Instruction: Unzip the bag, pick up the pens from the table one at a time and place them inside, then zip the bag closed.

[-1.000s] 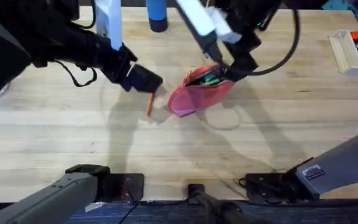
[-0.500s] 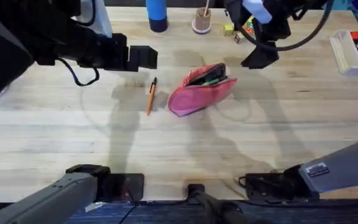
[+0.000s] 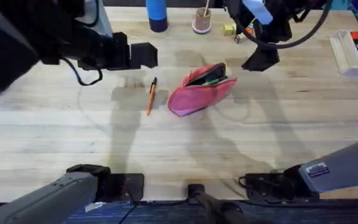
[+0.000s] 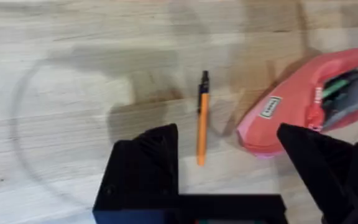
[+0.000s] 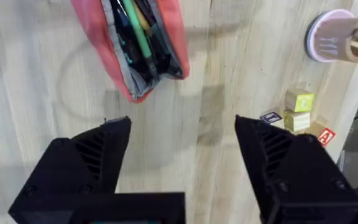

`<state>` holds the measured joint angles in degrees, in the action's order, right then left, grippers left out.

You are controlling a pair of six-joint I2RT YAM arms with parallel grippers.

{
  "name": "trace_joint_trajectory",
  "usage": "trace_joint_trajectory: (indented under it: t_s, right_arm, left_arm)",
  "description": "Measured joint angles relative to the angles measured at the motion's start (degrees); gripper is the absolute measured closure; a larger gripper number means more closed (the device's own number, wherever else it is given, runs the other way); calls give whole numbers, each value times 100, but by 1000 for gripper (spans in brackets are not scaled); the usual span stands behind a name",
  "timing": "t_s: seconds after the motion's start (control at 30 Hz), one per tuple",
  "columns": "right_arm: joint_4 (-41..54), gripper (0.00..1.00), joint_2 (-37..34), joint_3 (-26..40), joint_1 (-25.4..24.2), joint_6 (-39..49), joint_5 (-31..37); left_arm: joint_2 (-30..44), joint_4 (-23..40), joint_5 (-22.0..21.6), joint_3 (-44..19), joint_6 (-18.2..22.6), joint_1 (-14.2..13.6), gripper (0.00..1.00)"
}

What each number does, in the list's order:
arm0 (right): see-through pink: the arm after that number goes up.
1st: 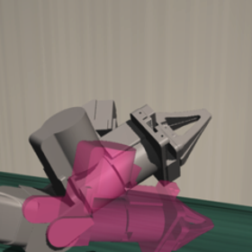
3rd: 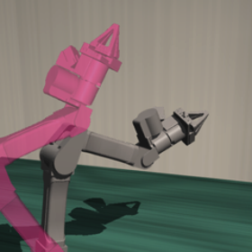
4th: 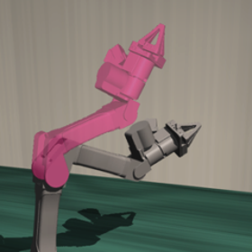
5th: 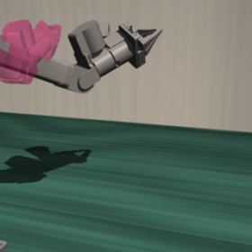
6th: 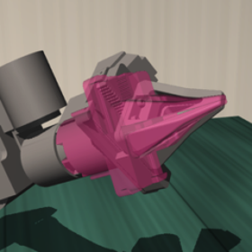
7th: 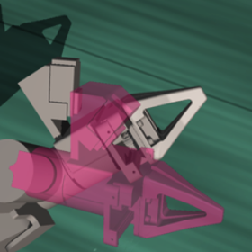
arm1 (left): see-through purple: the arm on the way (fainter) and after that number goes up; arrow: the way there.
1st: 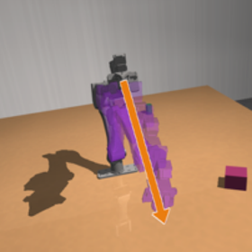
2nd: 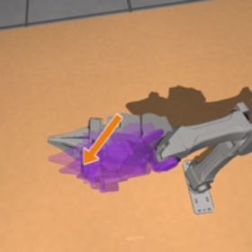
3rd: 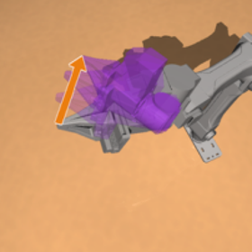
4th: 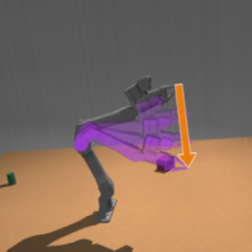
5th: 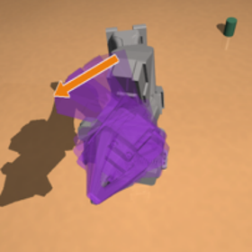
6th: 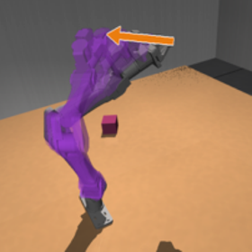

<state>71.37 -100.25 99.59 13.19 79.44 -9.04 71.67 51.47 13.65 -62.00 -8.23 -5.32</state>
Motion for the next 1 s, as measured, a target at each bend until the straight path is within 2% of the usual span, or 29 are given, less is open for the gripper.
trace_joint_trajectory:
  t_s: [0.27,0.4,0.83,1.0]
  right_arm:
    - [0,5,0,-1,0,-17,2]
    - [0,5,0,-1,0,-17,2]
    - [0,4,0,-2,0,-20,2]
    - [0,5,0,0,0,-20,2]
  left_arm:
    - [913,-278,-504,0,-24,-495,6]
    - [1301,-532,-677,0,-24,-642,6]
    - [2668,-1089,-885,-6,-15,-678,6]
    - [2782,-1135,-942,-129,-44,-708,6]
